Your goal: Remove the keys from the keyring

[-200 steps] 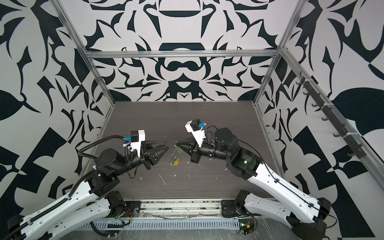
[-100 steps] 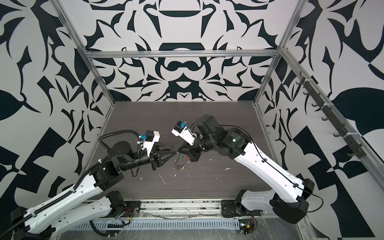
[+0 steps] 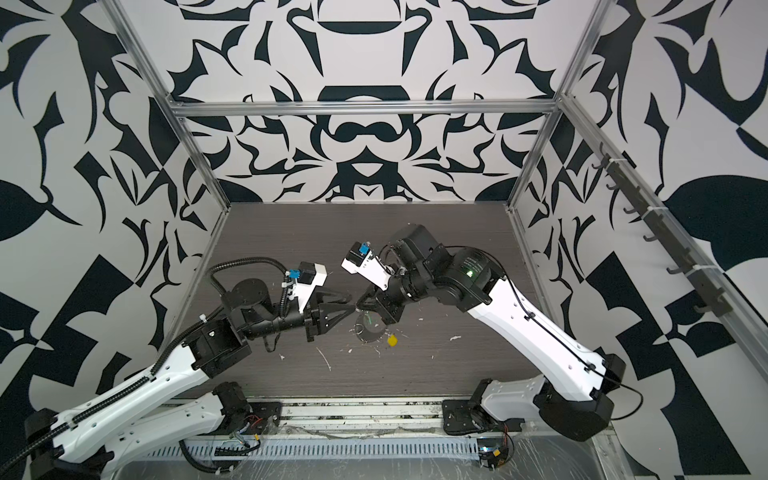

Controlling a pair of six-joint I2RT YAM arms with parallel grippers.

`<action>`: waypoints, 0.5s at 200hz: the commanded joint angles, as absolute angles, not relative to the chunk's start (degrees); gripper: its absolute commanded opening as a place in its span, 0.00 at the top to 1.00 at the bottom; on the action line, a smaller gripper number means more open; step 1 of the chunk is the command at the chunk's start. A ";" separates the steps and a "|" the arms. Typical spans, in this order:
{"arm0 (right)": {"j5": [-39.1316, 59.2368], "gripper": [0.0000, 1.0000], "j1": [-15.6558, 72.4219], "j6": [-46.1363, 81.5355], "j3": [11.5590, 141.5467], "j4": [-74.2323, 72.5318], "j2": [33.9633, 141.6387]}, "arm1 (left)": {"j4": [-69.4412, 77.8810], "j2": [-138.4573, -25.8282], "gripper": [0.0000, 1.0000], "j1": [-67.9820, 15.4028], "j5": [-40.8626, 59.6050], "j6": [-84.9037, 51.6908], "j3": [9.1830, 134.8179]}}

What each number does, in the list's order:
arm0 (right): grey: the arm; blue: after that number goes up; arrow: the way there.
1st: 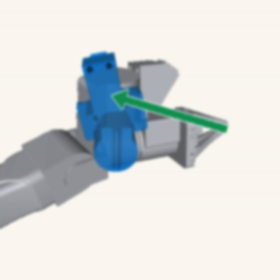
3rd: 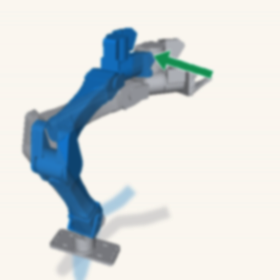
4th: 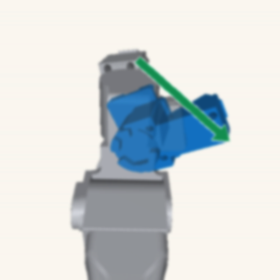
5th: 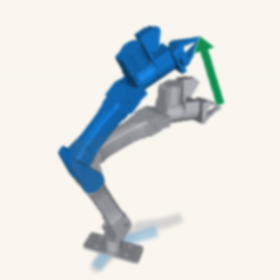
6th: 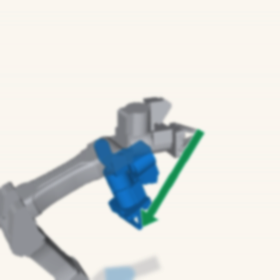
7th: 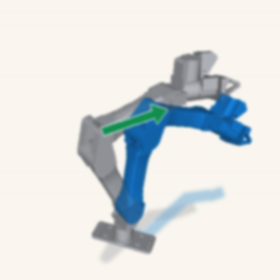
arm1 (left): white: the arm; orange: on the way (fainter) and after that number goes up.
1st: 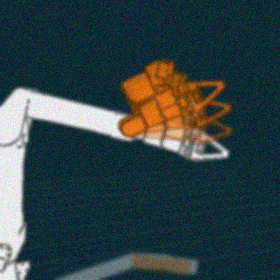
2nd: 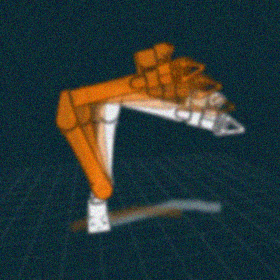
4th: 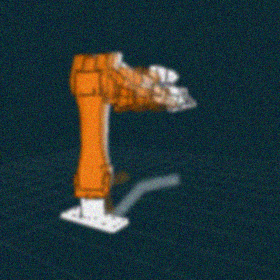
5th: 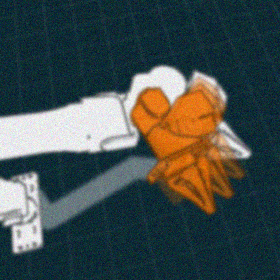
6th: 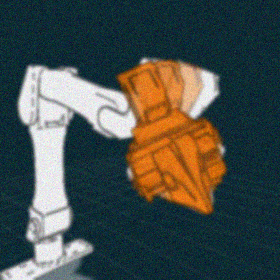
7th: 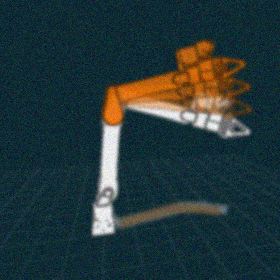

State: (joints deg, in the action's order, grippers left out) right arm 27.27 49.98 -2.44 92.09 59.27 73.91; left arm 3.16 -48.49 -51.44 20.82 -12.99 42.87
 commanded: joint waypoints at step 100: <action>31.03 1.00 50.32 -4.92 93.65 58.78 73.38 | 5.81 -48.34 0.95 -51.50 27.51 -12.33 44.22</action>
State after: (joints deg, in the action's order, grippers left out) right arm 29.45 49.98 -4.56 92.09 59.81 73.97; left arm 3.70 -48.51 -51.46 26.24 -11.92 42.89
